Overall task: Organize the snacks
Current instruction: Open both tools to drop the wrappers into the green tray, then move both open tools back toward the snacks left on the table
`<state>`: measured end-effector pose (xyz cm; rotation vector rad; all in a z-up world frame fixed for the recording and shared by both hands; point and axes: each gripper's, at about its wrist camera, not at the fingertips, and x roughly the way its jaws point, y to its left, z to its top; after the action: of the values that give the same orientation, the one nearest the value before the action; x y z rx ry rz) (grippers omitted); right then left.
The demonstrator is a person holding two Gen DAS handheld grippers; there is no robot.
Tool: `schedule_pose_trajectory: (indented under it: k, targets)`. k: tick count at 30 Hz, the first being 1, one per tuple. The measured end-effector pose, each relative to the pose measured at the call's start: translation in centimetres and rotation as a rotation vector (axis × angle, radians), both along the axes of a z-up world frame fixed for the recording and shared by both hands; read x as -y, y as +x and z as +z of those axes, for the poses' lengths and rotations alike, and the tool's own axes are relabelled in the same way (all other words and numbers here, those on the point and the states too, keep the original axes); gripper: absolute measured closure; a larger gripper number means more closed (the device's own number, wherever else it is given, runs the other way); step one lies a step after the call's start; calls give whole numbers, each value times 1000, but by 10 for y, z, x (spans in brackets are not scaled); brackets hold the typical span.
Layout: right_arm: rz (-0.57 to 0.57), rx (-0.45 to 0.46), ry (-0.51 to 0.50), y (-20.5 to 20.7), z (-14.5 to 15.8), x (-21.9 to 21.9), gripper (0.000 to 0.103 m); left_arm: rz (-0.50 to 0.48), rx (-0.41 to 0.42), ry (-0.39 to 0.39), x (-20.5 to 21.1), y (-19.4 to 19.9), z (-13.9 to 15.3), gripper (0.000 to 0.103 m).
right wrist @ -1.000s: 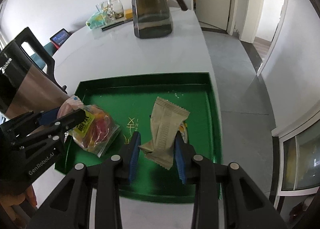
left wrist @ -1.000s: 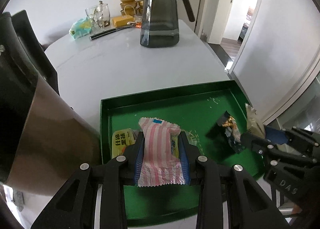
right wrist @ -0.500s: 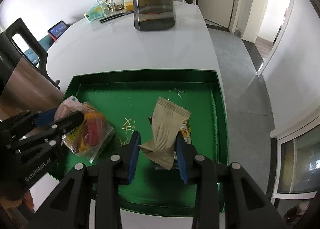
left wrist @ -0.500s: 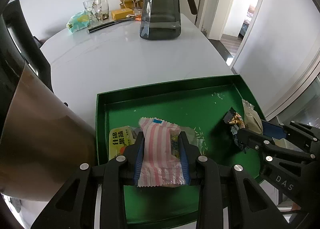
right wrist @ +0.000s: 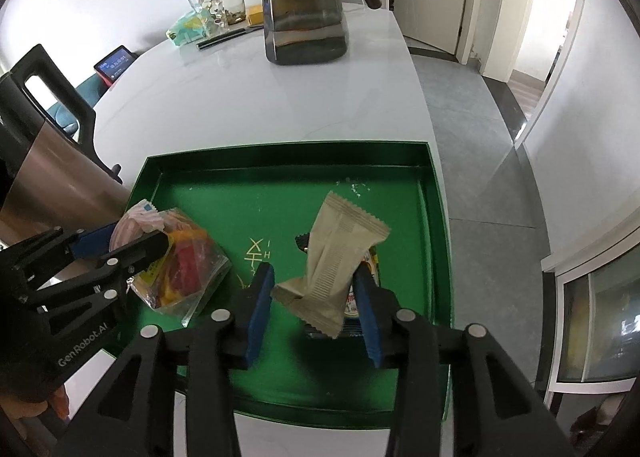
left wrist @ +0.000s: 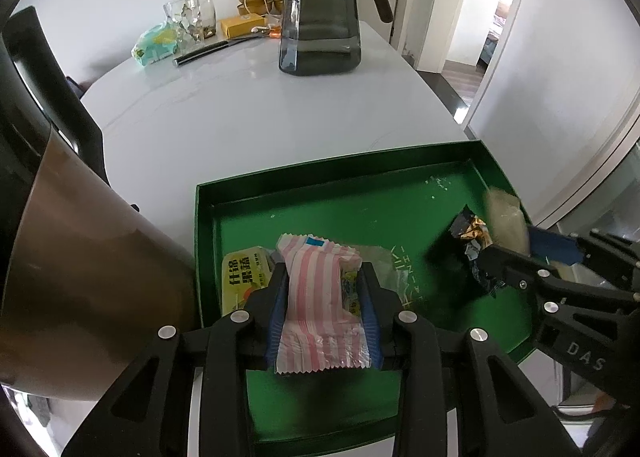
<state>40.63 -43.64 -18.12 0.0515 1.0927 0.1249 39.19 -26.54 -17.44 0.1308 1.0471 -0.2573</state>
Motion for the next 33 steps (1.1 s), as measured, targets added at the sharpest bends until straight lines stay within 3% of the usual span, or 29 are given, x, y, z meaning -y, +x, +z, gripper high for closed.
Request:
schedule_pose_trajectory:
  k: [1,2,5,7,9,12,13,14,16,26,33]
  targets:
    - [1,2,-1,-1,0,-1,68,-1,2,3,0,-1,0,72]
    - [-1,4,1,-1,0,-1,68,0,4,4,0,-1,-1,70]
    - [-10,3,13,-3,1,1,67,6,2,9,-1,-2,-2,53]
    - [-24,5,30,-3,2,4,67,10,2,12,-2,-2,-2,36]
    - [-38,5,45,-3,3,6,65,22,7,12,-5,-3,-2,29]
    - [-55,6,57,-4,5,8,41,28,0,-1,-7,-5,-3,20]
    - [-64,8,54,-4,7,9,17,27,-3,1,-6,-7,-3,14]
    - [-73,14,50,-5,8,9,0,25,-4,1,-5,-7,-3,11]
    - [-87,32,46,-8,13,10,0,13,6,-1,-2,-11,-1,2]
    - [-154,108,29,-36,34,22,0,8,21,-42,-4,-28,11,2]
    - [-160,114,27,-66,42,16,0,-16,47,-57,-14,-58,30,2]
